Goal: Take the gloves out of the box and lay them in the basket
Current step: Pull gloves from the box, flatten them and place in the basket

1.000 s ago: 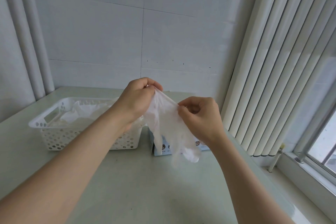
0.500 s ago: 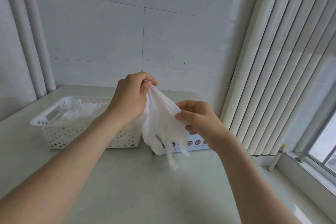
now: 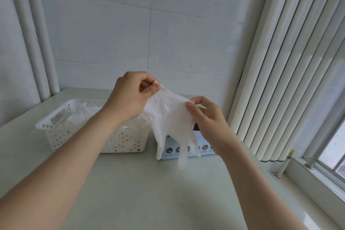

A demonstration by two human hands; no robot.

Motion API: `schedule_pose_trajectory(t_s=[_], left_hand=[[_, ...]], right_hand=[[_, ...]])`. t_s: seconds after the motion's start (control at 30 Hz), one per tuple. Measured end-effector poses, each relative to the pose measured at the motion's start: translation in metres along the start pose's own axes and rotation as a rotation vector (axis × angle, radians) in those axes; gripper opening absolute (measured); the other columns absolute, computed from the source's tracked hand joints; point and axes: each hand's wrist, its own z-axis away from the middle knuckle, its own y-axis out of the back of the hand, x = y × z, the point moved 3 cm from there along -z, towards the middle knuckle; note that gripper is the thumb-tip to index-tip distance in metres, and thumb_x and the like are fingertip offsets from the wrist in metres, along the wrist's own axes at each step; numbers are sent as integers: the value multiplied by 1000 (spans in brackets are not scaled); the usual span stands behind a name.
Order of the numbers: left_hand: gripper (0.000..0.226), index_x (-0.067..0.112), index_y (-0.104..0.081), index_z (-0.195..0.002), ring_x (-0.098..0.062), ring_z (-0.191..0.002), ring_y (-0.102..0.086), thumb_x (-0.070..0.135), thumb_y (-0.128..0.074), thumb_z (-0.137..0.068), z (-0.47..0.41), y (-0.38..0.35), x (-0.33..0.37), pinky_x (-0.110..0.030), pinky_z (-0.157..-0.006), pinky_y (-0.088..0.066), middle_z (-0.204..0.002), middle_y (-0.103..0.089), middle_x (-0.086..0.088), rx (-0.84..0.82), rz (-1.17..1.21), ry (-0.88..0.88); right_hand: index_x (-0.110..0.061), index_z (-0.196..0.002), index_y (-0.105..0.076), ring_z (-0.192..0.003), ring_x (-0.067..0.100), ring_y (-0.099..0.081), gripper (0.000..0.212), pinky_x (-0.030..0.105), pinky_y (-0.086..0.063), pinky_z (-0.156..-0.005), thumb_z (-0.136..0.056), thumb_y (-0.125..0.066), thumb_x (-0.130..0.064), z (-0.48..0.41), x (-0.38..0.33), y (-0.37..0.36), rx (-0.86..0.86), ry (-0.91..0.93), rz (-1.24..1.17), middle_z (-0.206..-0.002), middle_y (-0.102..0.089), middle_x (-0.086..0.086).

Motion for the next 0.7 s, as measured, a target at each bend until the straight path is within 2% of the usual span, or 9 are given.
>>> schedule_pose_trajectory(t_s=[0.07,0.1,0.2,0.27,0.3,0.37,0.47,0.6,0.7], left_hand=[[16,21,-76,-104,8,-77,-62,31,-64,-103,-2,3,2,-4,-68,-40,-93,-73,15,16,1,-28],[16,20,-74,-104,8,-74,-59,29,-61,-105,-3,4,3,-5,-66,-38,-92,-71,14,21,10,-34],[18,19,-70,-106,1,-70,-56,28,-55,-108,-5,9,5,-19,-66,-43,-89,-66,9,8,60,-32],[18,19,-70,-107,-10,-75,-58,29,-54,-108,-7,15,4,-28,-61,-51,-92,-67,2,-18,113,9],[18,20,-70,-106,-15,-77,-59,29,-55,-108,-8,21,1,-30,-55,-54,-95,-68,-3,-35,159,52],[18,22,-71,-104,-20,-78,-60,30,-56,-108,-10,33,-7,-31,-52,-56,-99,-69,-9,-72,265,147],[17,24,-72,-101,-18,-78,-63,30,-57,-108,-12,57,-23,-34,-56,-54,-94,-69,-3,-96,348,238],[17,22,-70,-101,-10,-63,-63,28,-56,-108,-13,83,-42,-25,-46,-47,-89,-69,2,-63,377,351],[16,20,-69,-103,-14,-76,-60,29,-56,-108,-10,98,-64,-26,-55,-47,-96,-66,1,-28,302,453]], right_hand=[[-18,-104,-58,-65,28,-51,17,42,-43,-60,-110,-58,-34,0,1,-6,4,59,14,-84,-61,37],[-20,-103,-55,-63,28,-47,16,40,-39,-56,-111,-55,-34,0,2,-9,28,89,40,-82,-57,39],[-20,-104,-50,-56,23,-40,14,33,-34,-49,-112,-51,-32,-2,0,-20,127,178,125,-69,-50,24],[-24,-103,-49,-54,23,-39,12,35,-33,-48,-112,-50,-32,-6,-4,-27,192,232,203,-69,-53,18],[-26,-103,-48,-52,21,-40,11,35,-34,-47,-112,-49,-32,-9,-7,-31,216,262,259,-70,-55,17],[-25,-104,-48,-47,15,-39,9,34,-34,-47,-112,-49,-30,-18,-17,-37,235,338,379,-66,-56,13],[-20,-107,-50,-50,18,-43,7,25,-31,-49,-112,-49,-25,-35,-37,-53,150,425,523,-64,-57,13],[-14,-115,-52,-58,25,-51,13,39,-43,-57,-112,-50,-26,-64,-56,-81,-18,479,688,-71,-63,17],[-18,-114,-52,-64,31,-58,12,46,-49,-63,-112,-50,-30,-89,-59,-108,-154,424,752,-75,-68,15]])
